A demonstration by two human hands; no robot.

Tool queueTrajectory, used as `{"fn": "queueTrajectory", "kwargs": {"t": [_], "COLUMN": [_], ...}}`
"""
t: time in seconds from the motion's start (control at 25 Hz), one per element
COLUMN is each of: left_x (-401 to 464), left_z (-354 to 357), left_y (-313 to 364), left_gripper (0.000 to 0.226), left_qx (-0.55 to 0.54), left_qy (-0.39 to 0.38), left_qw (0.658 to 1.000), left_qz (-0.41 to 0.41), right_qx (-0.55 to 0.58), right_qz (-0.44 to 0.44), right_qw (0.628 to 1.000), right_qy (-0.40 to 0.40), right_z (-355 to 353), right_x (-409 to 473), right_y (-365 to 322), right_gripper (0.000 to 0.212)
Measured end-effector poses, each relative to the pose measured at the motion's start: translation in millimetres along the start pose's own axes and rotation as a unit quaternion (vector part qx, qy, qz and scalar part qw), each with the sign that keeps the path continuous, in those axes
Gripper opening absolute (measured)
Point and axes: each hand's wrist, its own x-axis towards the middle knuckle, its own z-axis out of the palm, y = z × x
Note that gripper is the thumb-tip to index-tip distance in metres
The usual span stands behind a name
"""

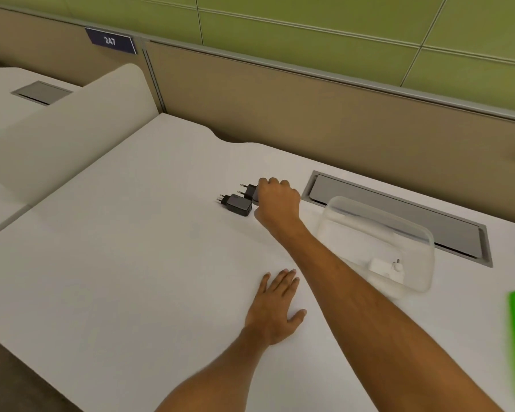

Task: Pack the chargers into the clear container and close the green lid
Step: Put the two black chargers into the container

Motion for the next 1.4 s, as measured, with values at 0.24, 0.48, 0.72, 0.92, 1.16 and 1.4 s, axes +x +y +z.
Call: {"fn": "queueTrajectory", "kwargs": {"t": [0.24,0.48,0.72,0.92,1.16,1.4], "left_x": [1,1,1,1,2,1], "left_z": [-12,-10,-8,-8,-10,-8], "left_y": [3,3,2,2,2,2], "left_gripper": [0.072,0.074,0.071,0.070,0.069,0.069], "left_qx": [-0.026,-0.031,-0.033,-0.041,-0.036,-0.040], "left_qy": [-0.038,-0.038,-0.030,-0.027,-0.029,-0.032], "left_qw": [0.999,0.999,0.999,0.999,0.999,0.998], "left_qz": [0.013,0.015,0.019,0.021,0.020,0.019], "right_qx": [-0.039,-0.017,-0.028,-0.038,-0.066,-0.097], "right_qz": [0.103,0.201,0.250,0.232,0.202,0.174], "right_qw": [0.994,0.979,0.967,0.966,0.968,0.972], "right_qy": [0.015,0.010,-0.050,-0.107,-0.130,-0.128], "right_z": [-15,-13,4,25,39,42], "right_x": [4,-18,-34,-34,-31,-32], "right_y": [72,124,156,169,173,171], "right_gripper": [0.034,0.037,0.038,0.036,0.034,0.030]}}
